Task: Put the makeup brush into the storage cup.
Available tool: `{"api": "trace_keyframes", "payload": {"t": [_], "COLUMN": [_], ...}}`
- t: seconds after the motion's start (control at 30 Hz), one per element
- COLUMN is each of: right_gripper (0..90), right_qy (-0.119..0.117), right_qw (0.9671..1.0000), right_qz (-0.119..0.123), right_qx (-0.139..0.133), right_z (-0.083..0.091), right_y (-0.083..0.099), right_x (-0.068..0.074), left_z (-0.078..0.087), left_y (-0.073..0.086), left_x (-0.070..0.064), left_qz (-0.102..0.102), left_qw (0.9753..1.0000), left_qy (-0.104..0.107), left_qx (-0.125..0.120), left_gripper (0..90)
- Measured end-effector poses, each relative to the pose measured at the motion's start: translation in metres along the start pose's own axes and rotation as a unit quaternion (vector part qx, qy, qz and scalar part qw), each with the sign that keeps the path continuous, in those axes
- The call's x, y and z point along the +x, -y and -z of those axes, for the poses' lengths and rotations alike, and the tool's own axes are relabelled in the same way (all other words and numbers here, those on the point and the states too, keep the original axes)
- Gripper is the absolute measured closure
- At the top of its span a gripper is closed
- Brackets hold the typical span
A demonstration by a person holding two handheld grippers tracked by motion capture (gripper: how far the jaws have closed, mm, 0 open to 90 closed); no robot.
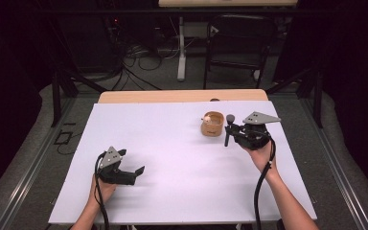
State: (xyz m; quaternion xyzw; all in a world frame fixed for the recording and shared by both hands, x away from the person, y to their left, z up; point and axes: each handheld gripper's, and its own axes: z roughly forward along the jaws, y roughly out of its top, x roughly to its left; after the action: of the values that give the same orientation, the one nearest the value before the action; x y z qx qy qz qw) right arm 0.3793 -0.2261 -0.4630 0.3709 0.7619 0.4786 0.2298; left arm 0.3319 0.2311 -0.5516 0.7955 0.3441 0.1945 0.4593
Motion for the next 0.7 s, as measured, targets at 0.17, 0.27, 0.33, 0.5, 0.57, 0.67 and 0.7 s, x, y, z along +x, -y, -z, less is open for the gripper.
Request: {"api": "trace_keyframes", "payload": {"t": [0.17,0.27,0.33,0.5,0.57,0.67,0.7], "right_gripper": [77.1,77.0,77.1,77.1,77.1,77.1,77.1], "right_qy": [0.000,0.001,0.002,0.006,0.007,0.007,0.007], "right_qw": [1.0000,1.0000,1.0000,0.9999,0.9999,0.9999,0.9999], "right_qz": [0.000,0.005,0.004,0.009,0.010,0.008,0.008], "right_qx": [0.000,0.000,-0.002,-0.003,-0.003,-0.007,-0.007], "right_z": [0.000,0.000,0.000,-0.001,-0.002,-0.002,-0.002], "right_y": [-0.001,-0.003,-0.005,-0.007,-0.009,-0.011,-0.011], "right_x": [0.000,0.000,-0.001,-0.001,-0.002,-0.003,-0.003], "left_z": [-0.001,-0.002,-0.002,-0.001,-0.001,-0.002,-0.002], "left_y": [-0.001,0.000,0.000,0.000,0.000,0.000,0.000], "left_x": [-0.001,-0.001,-0.001,-0.001,-0.001,-0.001,-0.001], "left_qz": [-0.006,-0.006,-0.007,-0.006,-0.007,-0.005,-0.005], "left_qw": [1.0000,1.0000,1.0000,1.0000,1.0000,1.0000,1.0000], "left_qy": [-0.001,0.000,-0.001,-0.001,0.000,0.003,0.003], "left_qx": [0.003,0.004,0.004,0.003,0.004,0.005,0.005], "left_gripper": [0.1,0.0,0.0,0.0,0.0,0.0,0.0]}}
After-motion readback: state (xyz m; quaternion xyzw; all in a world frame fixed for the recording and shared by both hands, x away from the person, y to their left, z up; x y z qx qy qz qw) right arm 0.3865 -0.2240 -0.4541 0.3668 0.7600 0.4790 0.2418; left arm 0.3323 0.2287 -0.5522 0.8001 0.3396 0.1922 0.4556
